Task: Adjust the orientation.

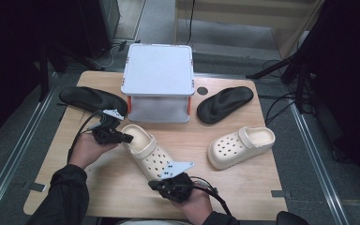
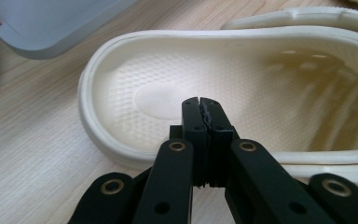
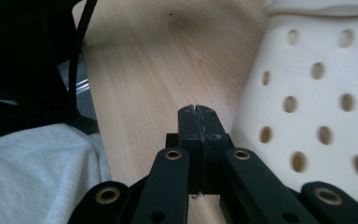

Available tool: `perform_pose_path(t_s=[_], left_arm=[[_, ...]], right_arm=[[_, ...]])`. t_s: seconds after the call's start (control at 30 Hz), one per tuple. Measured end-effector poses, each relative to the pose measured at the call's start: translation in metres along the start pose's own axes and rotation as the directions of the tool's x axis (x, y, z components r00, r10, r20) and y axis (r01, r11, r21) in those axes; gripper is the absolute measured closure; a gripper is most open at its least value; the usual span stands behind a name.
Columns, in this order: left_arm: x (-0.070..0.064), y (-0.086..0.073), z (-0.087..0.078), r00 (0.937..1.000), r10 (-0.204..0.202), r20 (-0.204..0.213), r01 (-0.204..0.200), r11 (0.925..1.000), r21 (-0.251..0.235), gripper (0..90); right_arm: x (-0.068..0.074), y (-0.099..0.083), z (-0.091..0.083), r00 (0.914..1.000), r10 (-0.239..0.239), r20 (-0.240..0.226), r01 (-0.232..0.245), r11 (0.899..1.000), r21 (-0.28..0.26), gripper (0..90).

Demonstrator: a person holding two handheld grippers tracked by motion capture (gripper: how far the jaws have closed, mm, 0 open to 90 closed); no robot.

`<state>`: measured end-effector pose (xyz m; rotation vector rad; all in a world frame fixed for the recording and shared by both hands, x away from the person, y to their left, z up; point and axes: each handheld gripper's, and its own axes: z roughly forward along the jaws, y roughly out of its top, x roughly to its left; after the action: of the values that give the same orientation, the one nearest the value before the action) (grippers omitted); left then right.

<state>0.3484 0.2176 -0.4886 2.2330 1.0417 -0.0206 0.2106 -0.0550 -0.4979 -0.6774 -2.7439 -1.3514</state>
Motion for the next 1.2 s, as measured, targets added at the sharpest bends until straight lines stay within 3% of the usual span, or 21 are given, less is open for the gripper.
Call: perform_pose_path(t_s=[0.17,0.27,0.33,0.67,0.9,1.2], left_arm=[[-0.002,-0.001,0.0,0.9997,0.019,-0.013,-0.019,0.9998,0.0,90.0],[-0.002,-0.001,0.007,0.9985,0.033,-0.043,-0.031,0.9983,0.049,90.0],[-0.002,-0.001,0.008,0.9983,0.033,-0.049,-0.03,0.9977,0.06,90.0],[0.001,-0.004,0.008,0.9993,0.015,-0.035,-0.013,0.9985,0.053,90.0],[-0.001,-0.005,0.008,0.9994,0.015,-0.03,-0.013,0.9984,0.055,90.0],[-0.005,-0.012,0.004,0.9996,0.008,-0.027,-0.007,0.9984,0.057,90.0]], right_arm=[[-0.002,-0.004,0.007,0.9995,-0.013,0.028,0.012,0.999,0.044,90.0],[-0.011,-0.006,0.005,0.9992,0.025,0.031,-0.027,0.999,0.046,90.0],[-0.012,-0.005,0.005,0.999,0.018,0.04,-0.02,0.999,0.05,90.0],[-0.021,-0.006,0.0,0.9973,0.032,0.066,-0.036,0.998,0.05,90.0],[-0.033,-0.007,-0.007,0.9932,0.077,0.087,-0.081,0.996,0.046,90.0],[-0.044,-0.007,-0.011,0.9883,0.095,0.12,-0.1,0.994,0.041,90.0]])
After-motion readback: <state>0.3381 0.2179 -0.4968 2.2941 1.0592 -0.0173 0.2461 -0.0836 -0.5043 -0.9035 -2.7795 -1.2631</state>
